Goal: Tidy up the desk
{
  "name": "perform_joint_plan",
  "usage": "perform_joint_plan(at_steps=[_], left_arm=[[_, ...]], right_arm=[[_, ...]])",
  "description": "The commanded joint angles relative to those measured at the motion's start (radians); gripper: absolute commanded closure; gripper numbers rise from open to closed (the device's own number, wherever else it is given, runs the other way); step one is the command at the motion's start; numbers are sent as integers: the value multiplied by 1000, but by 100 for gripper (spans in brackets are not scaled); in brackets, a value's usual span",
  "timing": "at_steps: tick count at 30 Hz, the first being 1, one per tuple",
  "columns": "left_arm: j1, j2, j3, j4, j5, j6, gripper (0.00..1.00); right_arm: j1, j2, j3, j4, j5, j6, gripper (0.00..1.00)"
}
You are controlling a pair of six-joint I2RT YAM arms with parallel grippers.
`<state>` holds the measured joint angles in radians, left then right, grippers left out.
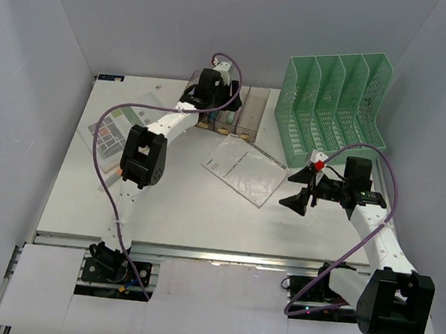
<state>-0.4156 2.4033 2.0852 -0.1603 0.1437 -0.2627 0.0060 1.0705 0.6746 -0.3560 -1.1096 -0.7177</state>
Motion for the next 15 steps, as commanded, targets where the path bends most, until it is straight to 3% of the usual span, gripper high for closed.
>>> perform_joint_plan(at_steps=[1,5,9,10,15], left_arm=[[-3,-205,-101,-7,21,35,26],[-3,-483,-362,3,20,40,18],[4,-792,-792,20,-21,34,15],[6,-867,-841,19,-43,33,15],[79,-1194,-1200,-153,-147,-141,17]], right_arm=[[-55,2,7,26,30,-8,8],[-99,-5,1,26,42,-6,8],[-117,-7,-3,26,46,-3,8],[-118,-7,-4,26,47,-3,8],[-126,-11,-4,32,56,4,8]])
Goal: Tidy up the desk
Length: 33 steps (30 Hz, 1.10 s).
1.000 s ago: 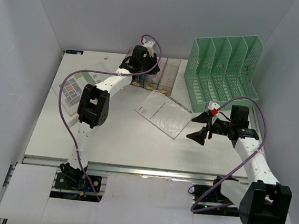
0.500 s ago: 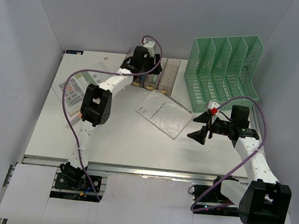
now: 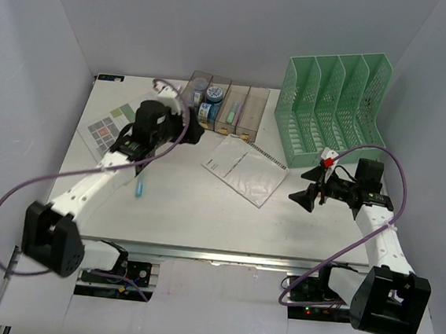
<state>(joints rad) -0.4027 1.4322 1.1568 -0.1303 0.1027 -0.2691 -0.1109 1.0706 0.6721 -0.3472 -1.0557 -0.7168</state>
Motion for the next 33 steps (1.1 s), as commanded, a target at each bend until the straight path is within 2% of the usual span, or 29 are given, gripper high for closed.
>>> perform_joint_plan(at_steps=[1,4,7,12,29,33], left_arm=[[78,-272,-313,-219,-138,-162,18],[111,-393,-415,-303,-206,-218,21],[145,-434,-456,-358,-257,-250,25],[175,-331,-430,-424,-290,-259,30],[286,-19,-313,-374,-363,-129,35],[286,56,-292,-370,-320,-97,44]], right_arm=[[-9,-13,-2,24,1,5,8],[-13,-16,-2,25,-8,8,8],[-16,-25,-2,22,-13,10,8],[-20,-41,-1,18,-19,8,8],[-27,-55,4,2,-43,3,8],[-29,-55,4,4,-40,3,8]])
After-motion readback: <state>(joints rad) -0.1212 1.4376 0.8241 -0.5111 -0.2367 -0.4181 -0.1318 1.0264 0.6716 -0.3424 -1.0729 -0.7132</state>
